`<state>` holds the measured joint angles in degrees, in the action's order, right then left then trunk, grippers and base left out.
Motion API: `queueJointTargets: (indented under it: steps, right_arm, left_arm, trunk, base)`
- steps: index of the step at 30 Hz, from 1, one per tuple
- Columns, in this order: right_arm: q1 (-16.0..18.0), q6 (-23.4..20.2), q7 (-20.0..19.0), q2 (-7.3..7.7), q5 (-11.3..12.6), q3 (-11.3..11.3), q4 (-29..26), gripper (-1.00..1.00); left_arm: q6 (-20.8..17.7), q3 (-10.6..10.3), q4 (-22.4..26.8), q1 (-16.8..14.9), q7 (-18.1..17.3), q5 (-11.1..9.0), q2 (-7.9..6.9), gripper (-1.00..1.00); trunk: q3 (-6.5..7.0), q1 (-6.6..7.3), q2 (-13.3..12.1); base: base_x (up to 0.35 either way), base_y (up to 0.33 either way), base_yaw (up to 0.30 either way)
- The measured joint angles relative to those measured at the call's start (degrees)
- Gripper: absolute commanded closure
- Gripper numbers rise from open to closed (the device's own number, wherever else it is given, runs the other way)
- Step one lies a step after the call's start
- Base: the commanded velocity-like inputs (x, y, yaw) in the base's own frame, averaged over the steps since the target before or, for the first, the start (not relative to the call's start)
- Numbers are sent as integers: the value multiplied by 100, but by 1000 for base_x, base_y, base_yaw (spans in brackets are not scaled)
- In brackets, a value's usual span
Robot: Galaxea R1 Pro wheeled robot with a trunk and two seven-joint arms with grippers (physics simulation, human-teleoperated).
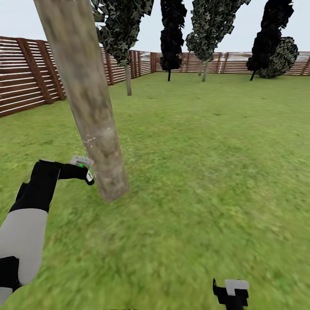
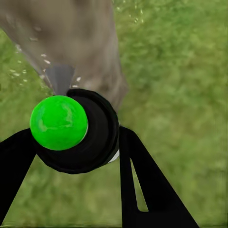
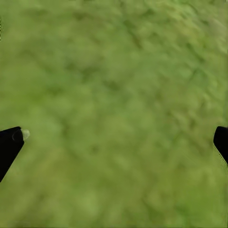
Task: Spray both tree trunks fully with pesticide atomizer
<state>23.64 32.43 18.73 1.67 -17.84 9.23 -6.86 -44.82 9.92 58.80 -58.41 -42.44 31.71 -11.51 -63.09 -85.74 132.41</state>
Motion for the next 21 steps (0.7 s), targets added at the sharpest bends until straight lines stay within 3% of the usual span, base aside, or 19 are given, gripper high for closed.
queueJointTargets:
  steps: [8,11,13,17,19,21]
  right_arm:
    - [0,0,-1,0,0,0,0,-100]
    - [0,0,-1,0,0,-2,0,-100]
    - [0,0,-1,0,0,-4,0,-100]
    - [0,0,-1,0,-1,-6,0,-100]
    - [0,0,-1,0,0,-4,0,-100]
    - [0,0,-1,0,-1,-1,0,-100]
  left_arm:
    - [2,3,-19,17,12,9,2,100]
    - [12,133,-26,127,330,28,-167,100]
    - [-1,136,-27,160,368,-1,-187,100]
    - [-4,106,-43,265,373,-75,128,100]
    - [9,117,-51,307,376,-43,149,100]
    - [28,158,-55,482,387,26,71,100]
  trunk:
    - [0,0,0]
    - [0,0,0]
    - [0,0,0]
    - [0,0,0]
    - [0,0,0]
    - [-1,0,0]
  base:
    - [134,-252,79]
    - [196,-228,82]
    - [174,-231,233]
    - [146,-240,276]
    - [139,-243,233]
    - [138,-243,54]
